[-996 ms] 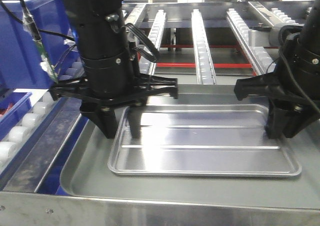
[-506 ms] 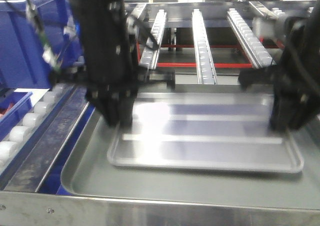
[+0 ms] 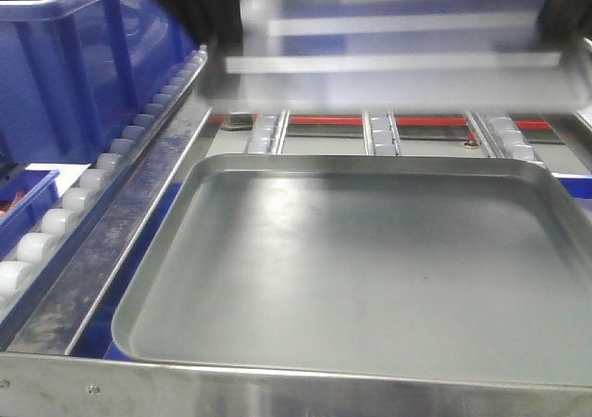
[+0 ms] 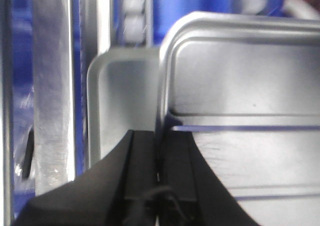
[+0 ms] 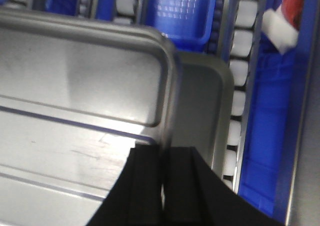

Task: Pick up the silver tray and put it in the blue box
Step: 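Close both grippers on the tray rims and lift it up, then hold the lifted tray level with both grippers, then carry the tray with both grippers while the base turns away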

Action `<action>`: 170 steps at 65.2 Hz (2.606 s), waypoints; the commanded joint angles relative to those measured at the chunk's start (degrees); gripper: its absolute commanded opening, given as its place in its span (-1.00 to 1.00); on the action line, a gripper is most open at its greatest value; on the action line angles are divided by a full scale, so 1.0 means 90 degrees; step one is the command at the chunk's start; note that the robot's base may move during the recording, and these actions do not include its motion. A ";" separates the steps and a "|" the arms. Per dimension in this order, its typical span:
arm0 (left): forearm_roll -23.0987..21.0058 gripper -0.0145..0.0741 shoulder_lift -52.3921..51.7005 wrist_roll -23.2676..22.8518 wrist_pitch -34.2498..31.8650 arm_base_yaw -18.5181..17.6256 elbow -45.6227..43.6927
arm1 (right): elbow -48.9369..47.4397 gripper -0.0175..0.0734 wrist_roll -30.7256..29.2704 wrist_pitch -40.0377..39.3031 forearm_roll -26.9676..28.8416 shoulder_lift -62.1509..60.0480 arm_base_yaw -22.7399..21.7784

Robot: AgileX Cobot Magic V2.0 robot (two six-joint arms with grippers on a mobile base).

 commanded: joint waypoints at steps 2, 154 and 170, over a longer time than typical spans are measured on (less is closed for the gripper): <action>0.0501 -0.89 -0.0656 -0.0014 0.0015 -0.0177 -0.0234 | -0.0251 -0.49 -0.0118 -0.0015 -0.0345 -0.0371 -0.0010; 0.0501 -0.89 -0.0825 -0.0014 0.0485 -0.0231 -0.0234 | -0.0251 -0.49 -0.0118 0.0097 -0.0345 -0.0395 -0.0010; 0.0501 -0.89 -0.0825 -0.0014 0.0485 -0.0231 -0.0234 | -0.0251 -0.49 -0.0118 0.0097 -0.0345 -0.0395 -0.0010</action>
